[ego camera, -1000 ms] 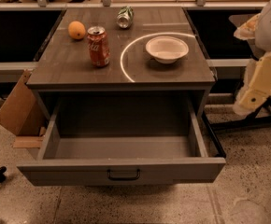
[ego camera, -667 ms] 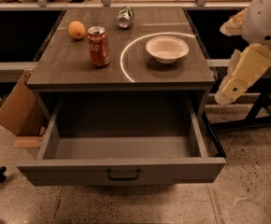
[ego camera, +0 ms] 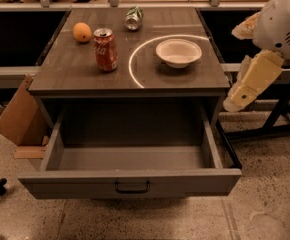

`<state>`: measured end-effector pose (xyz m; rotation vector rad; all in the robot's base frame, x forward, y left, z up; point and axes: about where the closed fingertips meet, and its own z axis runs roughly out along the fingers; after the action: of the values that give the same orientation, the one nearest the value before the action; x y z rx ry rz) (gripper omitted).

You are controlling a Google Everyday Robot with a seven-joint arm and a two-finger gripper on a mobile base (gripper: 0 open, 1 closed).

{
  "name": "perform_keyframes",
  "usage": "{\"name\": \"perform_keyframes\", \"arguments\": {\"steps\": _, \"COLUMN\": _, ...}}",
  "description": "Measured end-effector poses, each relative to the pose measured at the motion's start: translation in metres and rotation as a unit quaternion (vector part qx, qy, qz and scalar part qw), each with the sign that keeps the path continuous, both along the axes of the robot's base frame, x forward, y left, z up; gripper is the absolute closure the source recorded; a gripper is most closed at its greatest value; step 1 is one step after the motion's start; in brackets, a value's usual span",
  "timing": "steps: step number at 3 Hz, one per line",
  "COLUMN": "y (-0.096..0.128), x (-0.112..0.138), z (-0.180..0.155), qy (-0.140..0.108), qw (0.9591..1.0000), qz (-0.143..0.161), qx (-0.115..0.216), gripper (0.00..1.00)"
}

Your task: Place coke can into top drawer

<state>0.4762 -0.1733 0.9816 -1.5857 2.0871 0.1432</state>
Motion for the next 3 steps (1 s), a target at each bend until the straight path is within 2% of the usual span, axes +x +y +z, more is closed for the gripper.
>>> {"name": "perform_keyframes", "arguments": {"steps": 1, "y": 0.004, "x": 0.024, "z": -0.016, "qy": -0.031, "qw": 0.9987, "qz": -0.005, "qx": 0.04, "gripper": 0.0}}
{"name": "perform_keyframes", "arguments": {"steps": 2, "y": 0.015, "x": 0.052, "z": -0.027, "qy": -0.056, "qw": 0.9951, "qz": -0.003, "qx": 0.081, "gripper": 0.0}}
{"name": "perform_keyframes", "arguments": {"steps": 3, "y": 0.032, "x": 0.081, "z": -0.036, "qy": -0.07, "qw": 0.9905, "qz": 0.0, "qx": 0.118, "gripper": 0.0}}
